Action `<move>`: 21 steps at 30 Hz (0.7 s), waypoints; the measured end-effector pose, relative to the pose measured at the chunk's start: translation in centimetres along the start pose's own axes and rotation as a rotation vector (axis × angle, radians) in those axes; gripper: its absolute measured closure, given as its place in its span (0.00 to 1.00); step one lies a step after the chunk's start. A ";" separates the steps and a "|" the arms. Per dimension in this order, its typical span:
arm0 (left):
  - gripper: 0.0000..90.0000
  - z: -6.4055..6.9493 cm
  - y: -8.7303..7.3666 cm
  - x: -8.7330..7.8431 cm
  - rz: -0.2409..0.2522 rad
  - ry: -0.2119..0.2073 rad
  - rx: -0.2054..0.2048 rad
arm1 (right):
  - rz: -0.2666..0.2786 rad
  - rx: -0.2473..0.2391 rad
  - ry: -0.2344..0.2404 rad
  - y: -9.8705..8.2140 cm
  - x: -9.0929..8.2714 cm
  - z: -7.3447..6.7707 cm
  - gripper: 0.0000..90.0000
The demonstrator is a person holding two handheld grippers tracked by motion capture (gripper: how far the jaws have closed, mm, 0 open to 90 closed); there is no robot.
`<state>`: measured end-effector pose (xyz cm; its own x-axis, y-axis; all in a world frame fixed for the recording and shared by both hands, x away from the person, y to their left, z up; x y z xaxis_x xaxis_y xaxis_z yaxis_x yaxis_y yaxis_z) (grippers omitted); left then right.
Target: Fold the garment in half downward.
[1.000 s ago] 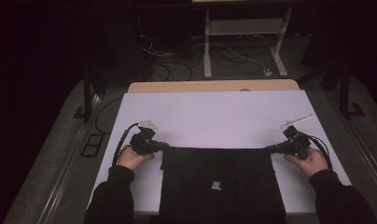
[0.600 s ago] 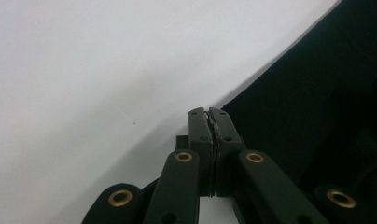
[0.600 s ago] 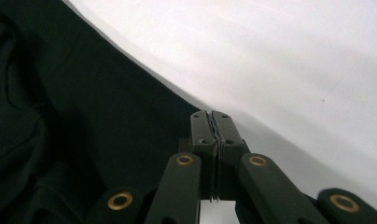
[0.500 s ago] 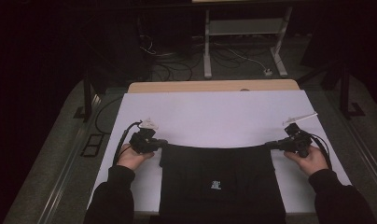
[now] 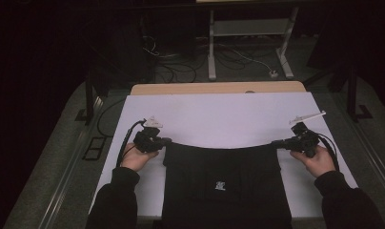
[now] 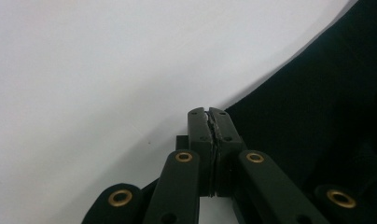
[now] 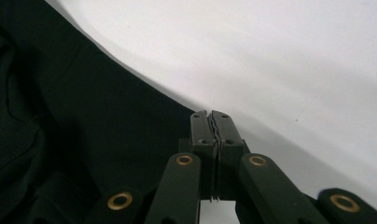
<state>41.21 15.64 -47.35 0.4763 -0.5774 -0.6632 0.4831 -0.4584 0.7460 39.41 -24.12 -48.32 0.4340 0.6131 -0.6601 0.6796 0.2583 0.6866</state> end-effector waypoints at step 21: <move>0.97 -1.3 2.9 -0.3 0.002 0.044 0.020 | 0.028 0.019 -0.020 2.4 -0.8 1.0 0.97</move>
<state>43.46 15.36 -45.04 0.5096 -0.5483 -0.6631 0.4673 -0.4708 0.7483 41.29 -24.71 -46.46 0.4644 0.6048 -0.6469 0.6779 0.2272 0.6991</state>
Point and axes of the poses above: each handheld gripper's, and its own axes: x roughly forward along the jaws, y roughly out of its top, z roughly to its right, the point moved 9 cm from there along x, roughly forward along the jaws, and after that the axes turned 6 degrees about z, right-handed, at the moved point
